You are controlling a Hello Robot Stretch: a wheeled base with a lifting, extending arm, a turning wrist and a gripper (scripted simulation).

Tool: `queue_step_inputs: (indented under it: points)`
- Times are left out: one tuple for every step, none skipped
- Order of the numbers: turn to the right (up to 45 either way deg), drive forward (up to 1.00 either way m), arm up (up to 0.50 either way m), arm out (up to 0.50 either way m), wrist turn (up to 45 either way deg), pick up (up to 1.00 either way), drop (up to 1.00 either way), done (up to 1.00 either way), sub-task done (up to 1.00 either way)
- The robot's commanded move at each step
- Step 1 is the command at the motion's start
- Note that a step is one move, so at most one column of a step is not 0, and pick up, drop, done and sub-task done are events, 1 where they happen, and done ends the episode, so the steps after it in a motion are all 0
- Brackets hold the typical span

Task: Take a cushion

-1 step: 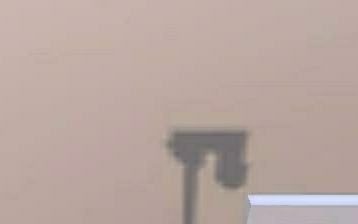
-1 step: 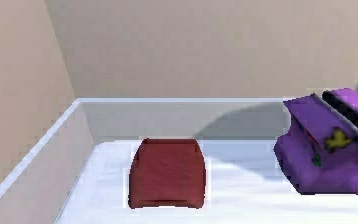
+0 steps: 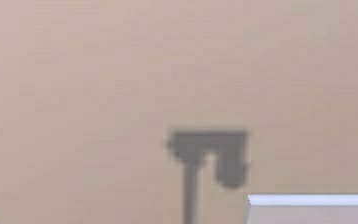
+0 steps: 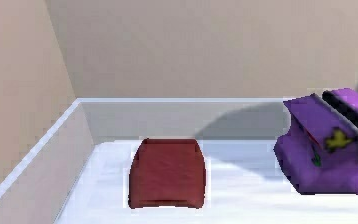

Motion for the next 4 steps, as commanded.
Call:
queue_step_inputs:
  points:
    - [0.0, 0.0, 0.24, 0.0, 0.0, 0.0, 0.0, 0.0, 0.0]
    - [0.0, 0.0, 0.0, 0.2, 0.0, 0.0, 0.0, 0.0, 0.0]
    - [0.0, 0.0, 0.0, 0.0, 45.0, 0.0, 0.0, 0.0, 0.0]
    - [0.0, 0.0, 0.0, 0.0, 45.0, 0.0, 0.0, 0.0, 0.0]
